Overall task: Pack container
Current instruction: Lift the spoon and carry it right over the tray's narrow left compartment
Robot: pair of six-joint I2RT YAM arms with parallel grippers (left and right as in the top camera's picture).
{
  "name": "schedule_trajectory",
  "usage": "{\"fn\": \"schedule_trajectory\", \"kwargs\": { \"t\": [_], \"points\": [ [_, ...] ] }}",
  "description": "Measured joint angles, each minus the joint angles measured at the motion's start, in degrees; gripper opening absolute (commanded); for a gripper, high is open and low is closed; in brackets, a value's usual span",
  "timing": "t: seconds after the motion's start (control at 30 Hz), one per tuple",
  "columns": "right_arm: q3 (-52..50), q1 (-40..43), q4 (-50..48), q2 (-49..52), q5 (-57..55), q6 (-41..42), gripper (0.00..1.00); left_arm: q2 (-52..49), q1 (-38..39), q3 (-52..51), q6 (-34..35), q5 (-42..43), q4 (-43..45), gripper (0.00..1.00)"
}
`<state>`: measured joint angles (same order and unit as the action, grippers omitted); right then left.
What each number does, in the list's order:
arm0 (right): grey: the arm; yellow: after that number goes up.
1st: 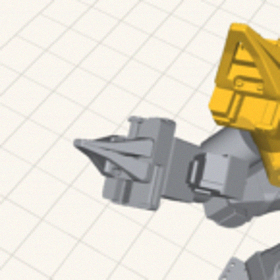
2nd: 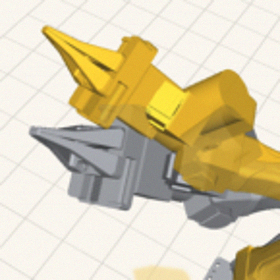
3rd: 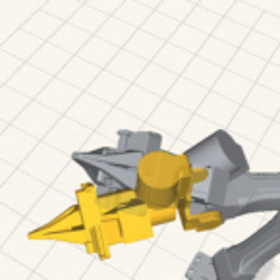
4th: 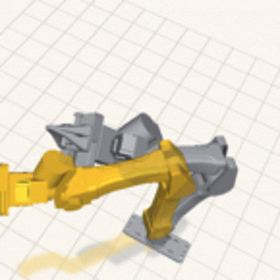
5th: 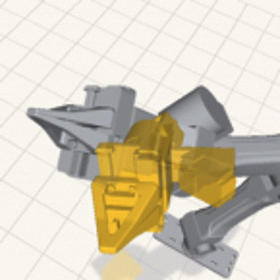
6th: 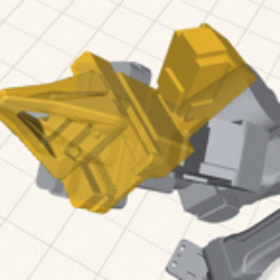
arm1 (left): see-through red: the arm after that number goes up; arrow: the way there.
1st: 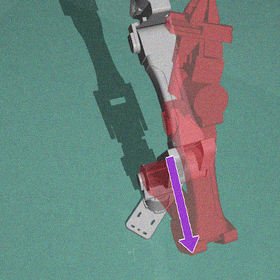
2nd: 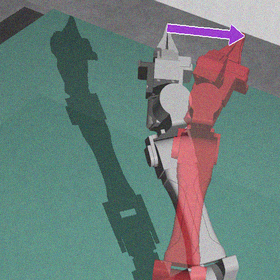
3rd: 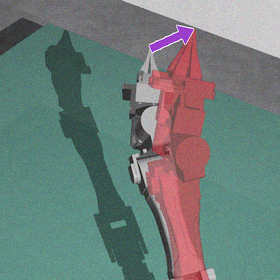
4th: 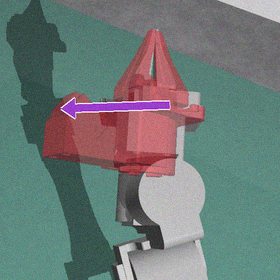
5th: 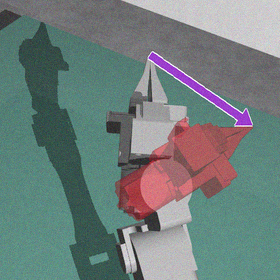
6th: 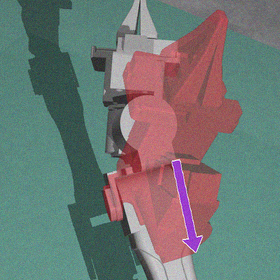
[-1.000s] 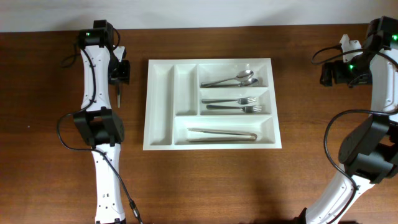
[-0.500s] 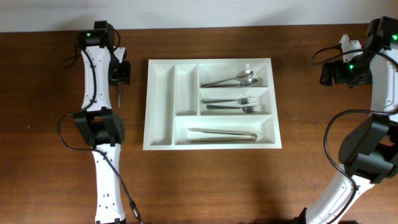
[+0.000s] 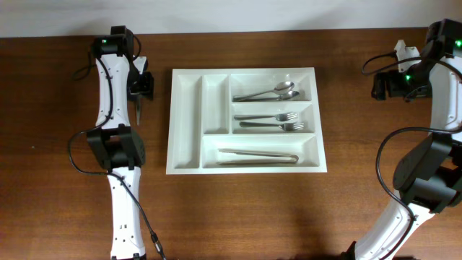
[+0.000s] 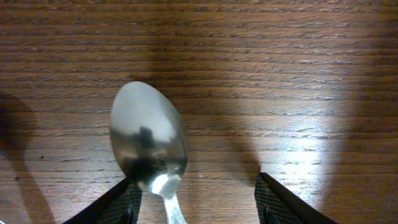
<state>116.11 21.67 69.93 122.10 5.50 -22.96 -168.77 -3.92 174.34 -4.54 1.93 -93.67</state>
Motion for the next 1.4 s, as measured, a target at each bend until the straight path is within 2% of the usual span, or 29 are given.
{"fn": "schedule_trajectory", "kwargs": {
  "t": [0.27, 0.33, 0.4, 0.5, 0.6, 1.4],
  "points": [
    [0.00, 0.00, 0.00, 0.00, 0.00, 0.00, 0.99, -0.24, 0.26, 0.11, 0.00, -0.66, -0.04, 0.61],
    [0.00, 0.00, 0.00, 0.00, 0.00, 0.00, 0.99, -0.26, 0.26, 0.13, 0.04, -0.87, -0.02, 0.50],
    [0.00, 0.00, 0.00, 0.00, 0.00, 0.00, 0.99, -0.33, 0.26, 0.24, -0.24, -1.49, -0.02, 0.29],
    [0.00, 0.00, 0.00, 0.00, 0.00, -0.02, 0.99, -0.37, 0.24, 0.26, 0.00, -1.55, -0.02, 0.12],
    [0.00, 0.00, 0.00, 0.00, 0.00, -0.02, 0.99, -0.37, 0.26, 0.26, -0.35, -1.53, -0.02, 0.03],
    [0.00, 0.00, 0.00, 0.00, 0.00, 0.00, 0.99, -1.53, 0.26, 3.10, -0.39, -1.46, -0.35, 0.02]
  ]
}}
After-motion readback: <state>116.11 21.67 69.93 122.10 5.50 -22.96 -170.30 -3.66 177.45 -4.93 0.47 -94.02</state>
